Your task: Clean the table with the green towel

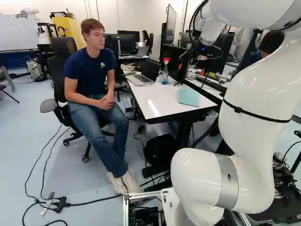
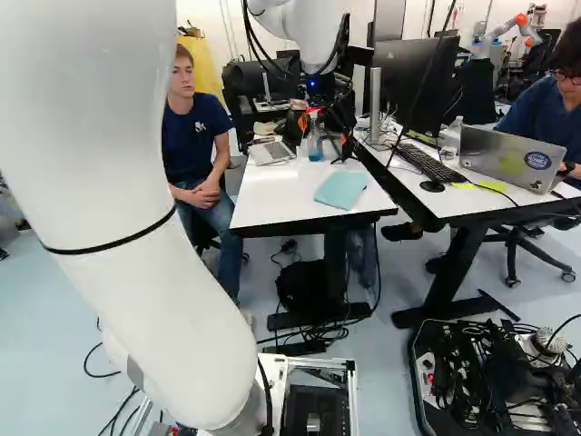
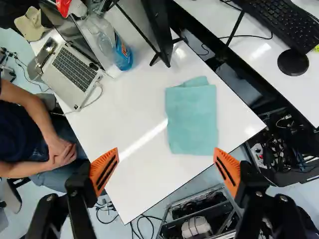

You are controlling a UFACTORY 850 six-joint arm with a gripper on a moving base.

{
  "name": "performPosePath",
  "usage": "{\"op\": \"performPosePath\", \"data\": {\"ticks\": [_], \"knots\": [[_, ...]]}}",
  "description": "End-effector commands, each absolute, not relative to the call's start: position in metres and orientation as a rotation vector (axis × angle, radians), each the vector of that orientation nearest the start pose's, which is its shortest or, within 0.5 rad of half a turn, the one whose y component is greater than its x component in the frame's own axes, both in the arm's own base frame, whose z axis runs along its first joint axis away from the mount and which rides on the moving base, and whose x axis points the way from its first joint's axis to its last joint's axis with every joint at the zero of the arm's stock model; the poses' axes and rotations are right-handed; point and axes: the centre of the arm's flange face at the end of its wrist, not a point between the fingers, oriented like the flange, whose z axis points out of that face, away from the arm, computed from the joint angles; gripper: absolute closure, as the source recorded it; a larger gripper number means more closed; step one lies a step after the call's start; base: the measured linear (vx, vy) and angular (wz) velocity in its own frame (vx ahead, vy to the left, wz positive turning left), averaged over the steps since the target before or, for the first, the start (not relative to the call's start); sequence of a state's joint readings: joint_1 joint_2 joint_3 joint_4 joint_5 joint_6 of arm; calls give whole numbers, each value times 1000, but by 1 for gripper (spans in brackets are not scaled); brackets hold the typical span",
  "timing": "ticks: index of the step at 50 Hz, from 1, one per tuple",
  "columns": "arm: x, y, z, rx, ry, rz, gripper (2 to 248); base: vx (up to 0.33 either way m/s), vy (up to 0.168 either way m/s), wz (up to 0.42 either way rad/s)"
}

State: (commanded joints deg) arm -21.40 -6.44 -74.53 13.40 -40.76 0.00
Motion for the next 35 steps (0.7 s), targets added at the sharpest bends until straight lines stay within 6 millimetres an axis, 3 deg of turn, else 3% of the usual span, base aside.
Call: {"op": "performPosePath", "data": {"ticks": [35], "knots": [[496, -158, 612, -2874, 696, -894, 3, 0, 0, 0]]}}
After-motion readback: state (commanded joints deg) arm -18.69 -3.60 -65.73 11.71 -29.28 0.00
